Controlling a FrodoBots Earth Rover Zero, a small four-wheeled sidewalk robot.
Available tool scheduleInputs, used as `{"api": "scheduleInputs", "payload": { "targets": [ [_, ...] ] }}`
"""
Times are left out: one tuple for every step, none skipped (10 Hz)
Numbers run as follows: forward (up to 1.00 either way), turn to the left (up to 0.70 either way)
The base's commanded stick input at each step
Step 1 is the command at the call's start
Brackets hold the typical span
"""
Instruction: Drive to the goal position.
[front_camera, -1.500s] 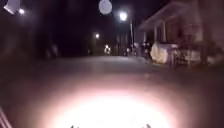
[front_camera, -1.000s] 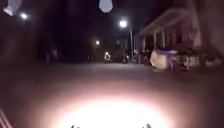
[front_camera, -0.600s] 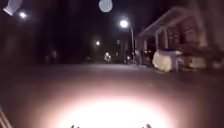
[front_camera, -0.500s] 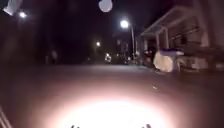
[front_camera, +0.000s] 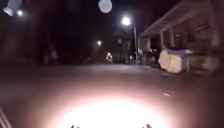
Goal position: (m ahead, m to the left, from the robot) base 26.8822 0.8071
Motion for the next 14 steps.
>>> {"api": "scheduleInputs", "payload": {
  "targets": [
    [1.0, -0.14],
    [1.0, -0.4],
    [1.0, -0.4],
    [1.0, -0.4],
    [1.0, -0.4],
    [1.0, -0.4],
    [1.0, -0.4],
    [1.0, -0.37],
    [1.0, 0.0],
    [1.0, 0.0],
    [1.0, 0.0],
    [1.0, 0.0],
    [1.0, 0.0],
    [1.0, 0.0]
  ]
}}
